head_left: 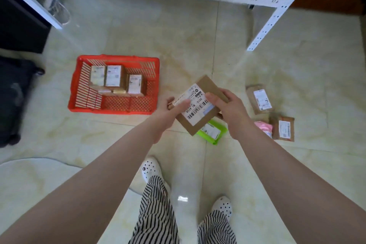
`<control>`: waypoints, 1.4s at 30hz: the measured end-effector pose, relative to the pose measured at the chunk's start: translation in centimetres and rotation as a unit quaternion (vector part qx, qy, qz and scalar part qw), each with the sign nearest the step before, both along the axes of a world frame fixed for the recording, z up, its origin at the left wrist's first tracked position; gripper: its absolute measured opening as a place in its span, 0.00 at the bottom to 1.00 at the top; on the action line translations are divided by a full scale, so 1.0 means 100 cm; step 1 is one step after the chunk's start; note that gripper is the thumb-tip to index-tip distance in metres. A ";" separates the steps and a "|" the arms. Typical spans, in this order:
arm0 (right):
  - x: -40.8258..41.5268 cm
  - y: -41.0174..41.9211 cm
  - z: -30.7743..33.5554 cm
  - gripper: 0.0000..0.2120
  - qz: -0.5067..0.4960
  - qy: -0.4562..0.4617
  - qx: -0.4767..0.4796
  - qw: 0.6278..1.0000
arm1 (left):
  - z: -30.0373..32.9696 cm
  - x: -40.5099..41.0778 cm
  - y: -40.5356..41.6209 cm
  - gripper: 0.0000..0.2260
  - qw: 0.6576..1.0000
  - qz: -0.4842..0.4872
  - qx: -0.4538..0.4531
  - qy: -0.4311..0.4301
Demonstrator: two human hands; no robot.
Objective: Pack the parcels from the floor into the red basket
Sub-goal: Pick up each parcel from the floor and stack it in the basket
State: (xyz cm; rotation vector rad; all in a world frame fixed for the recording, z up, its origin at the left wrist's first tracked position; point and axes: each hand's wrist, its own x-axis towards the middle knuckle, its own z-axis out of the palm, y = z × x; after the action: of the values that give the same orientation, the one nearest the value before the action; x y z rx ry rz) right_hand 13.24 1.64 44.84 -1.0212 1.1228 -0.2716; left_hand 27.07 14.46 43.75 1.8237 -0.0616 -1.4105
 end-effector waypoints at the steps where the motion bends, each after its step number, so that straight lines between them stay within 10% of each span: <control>1: 0.020 0.004 0.000 0.16 0.012 0.001 0.006 1.000 | -0.001 0.016 0.008 0.34 1.000 0.001 -0.015 0.003; 8: 0.151 0.053 -0.018 0.34 0.007 0.026 0.048 0.998 | -0.007 0.116 0.046 0.22 0.975 0.203 -0.030 0.085; 24: 0.324 0.068 -0.071 0.29 0.030 0.043 0.125 0.991 | -0.052 0.262 0.041 0.18 0.919 0.370 -0.032 0.136; 42: 0.406 0.068 -0.319 0.34 0.066 0.129 0.111 0.983 | -0.291 0.339 0.028 0.16 0.908 0.386 0.087 0.134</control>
State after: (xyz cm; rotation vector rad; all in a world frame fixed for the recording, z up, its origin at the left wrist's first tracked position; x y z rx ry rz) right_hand 53.84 8.46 12.89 -0.9431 1.2804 0.0944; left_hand 60.94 17.28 14.67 1.4985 0.8627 -1.0779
